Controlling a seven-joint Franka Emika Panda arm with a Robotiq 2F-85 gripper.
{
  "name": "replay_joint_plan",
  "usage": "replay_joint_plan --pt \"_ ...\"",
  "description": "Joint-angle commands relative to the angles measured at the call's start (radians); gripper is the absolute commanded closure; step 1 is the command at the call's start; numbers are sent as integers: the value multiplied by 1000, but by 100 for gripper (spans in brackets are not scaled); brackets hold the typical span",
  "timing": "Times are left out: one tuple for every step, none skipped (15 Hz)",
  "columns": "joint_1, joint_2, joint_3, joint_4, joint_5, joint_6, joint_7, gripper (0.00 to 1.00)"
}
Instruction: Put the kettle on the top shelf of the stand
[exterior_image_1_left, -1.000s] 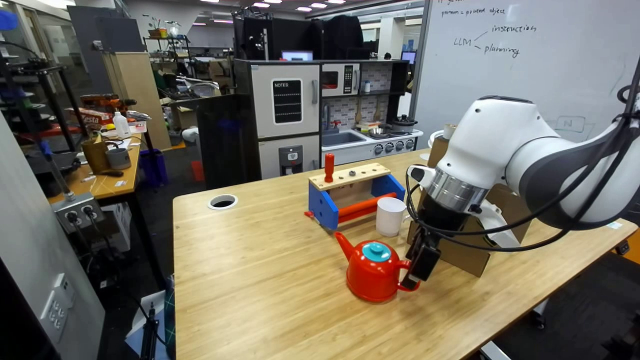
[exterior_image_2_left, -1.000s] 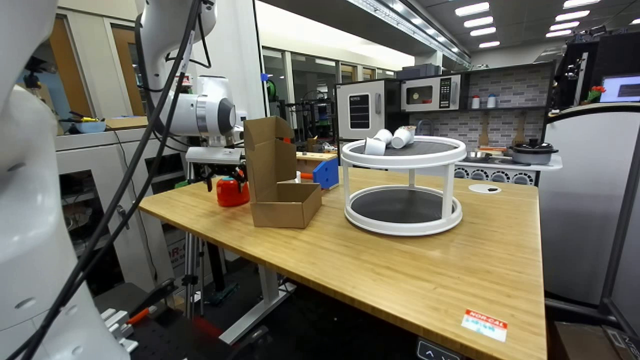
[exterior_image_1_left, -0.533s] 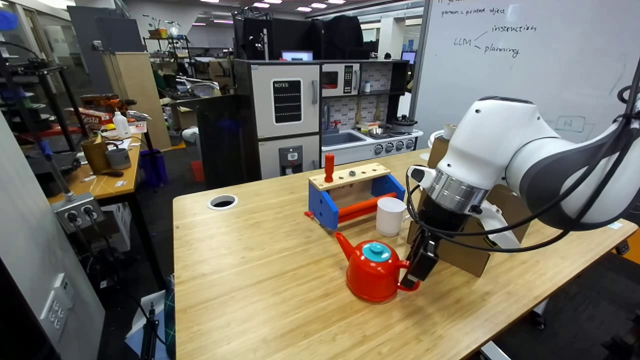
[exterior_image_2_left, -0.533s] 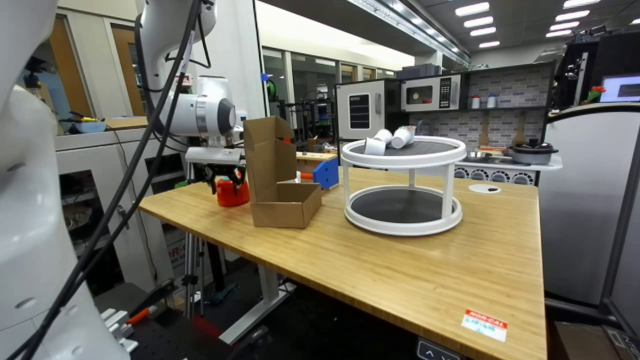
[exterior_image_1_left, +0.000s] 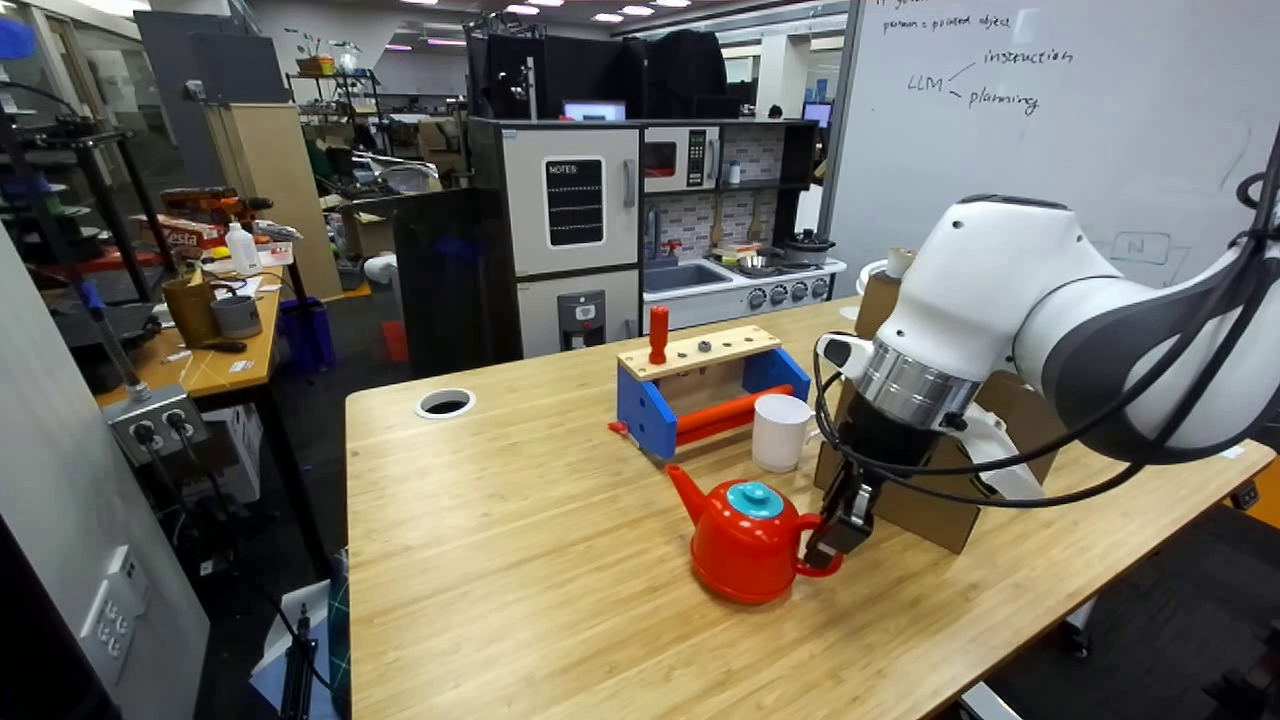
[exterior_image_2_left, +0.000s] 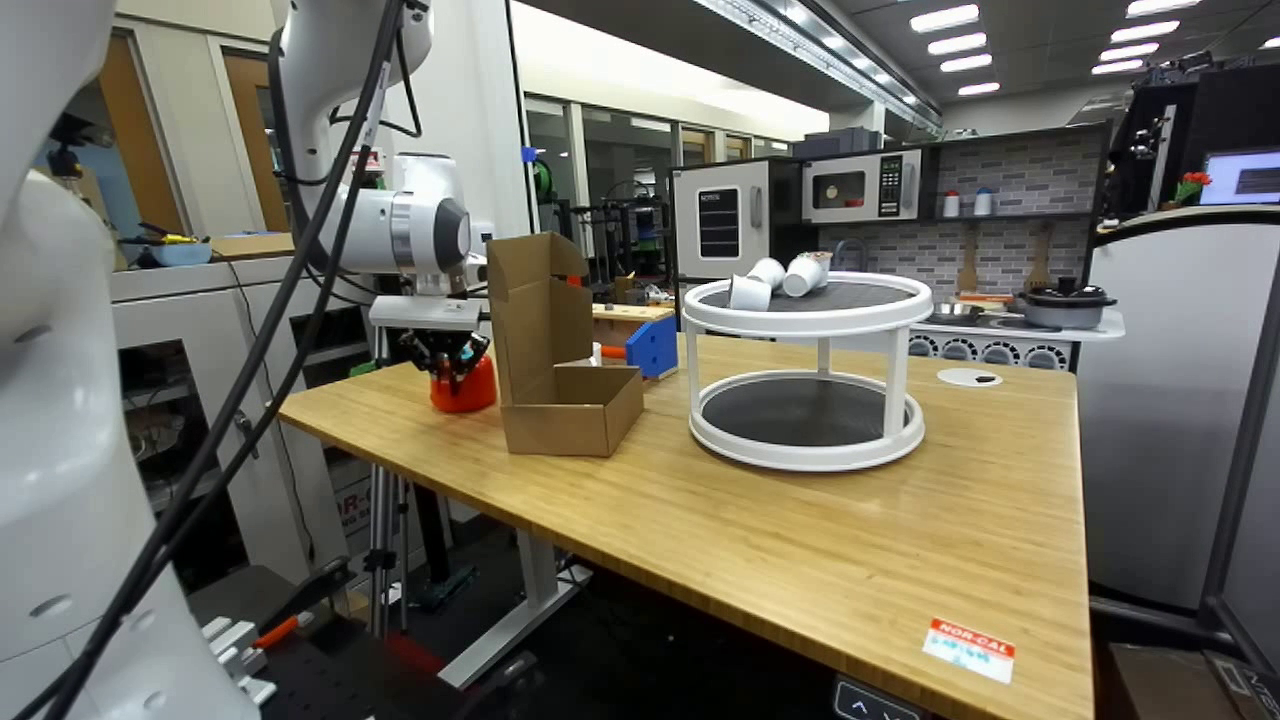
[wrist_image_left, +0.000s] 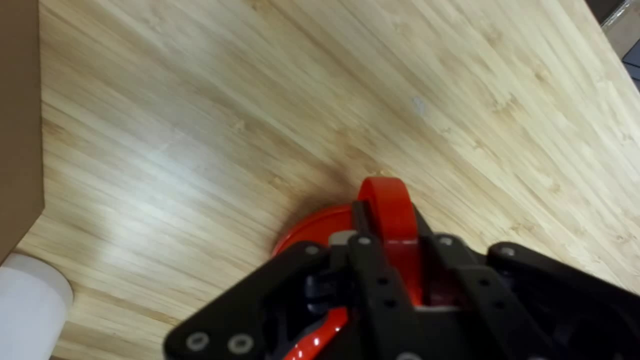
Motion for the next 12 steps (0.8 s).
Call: replay_joint_plan --pt "-11 1 13 -5 7 0 -6 96" --pt "-13 2 16 -5 8 0 -8 96" --pt "-15 4 20 -6 9 -1 -8 96" --pt "-15 6 23 -7 10 -1 -8 96" --pt "-17 10 28 -8 10 -1 -9 96" --pt "-19 13 33 -9 11 -1 -10 96" --pt "-22 19 41 -9 12 -1 -11 96" --pt "-27 25 50 -9 12 -3 -12 96" --pt "-31 33 59 -9 12 -7 -14 96" --pt "-37 41 70 -8 12 -10 -17 96" --pt "-46 49 81 -6 12 -12 -21 96" --pt "-54 54 93 -4 14 -13 -24 96"
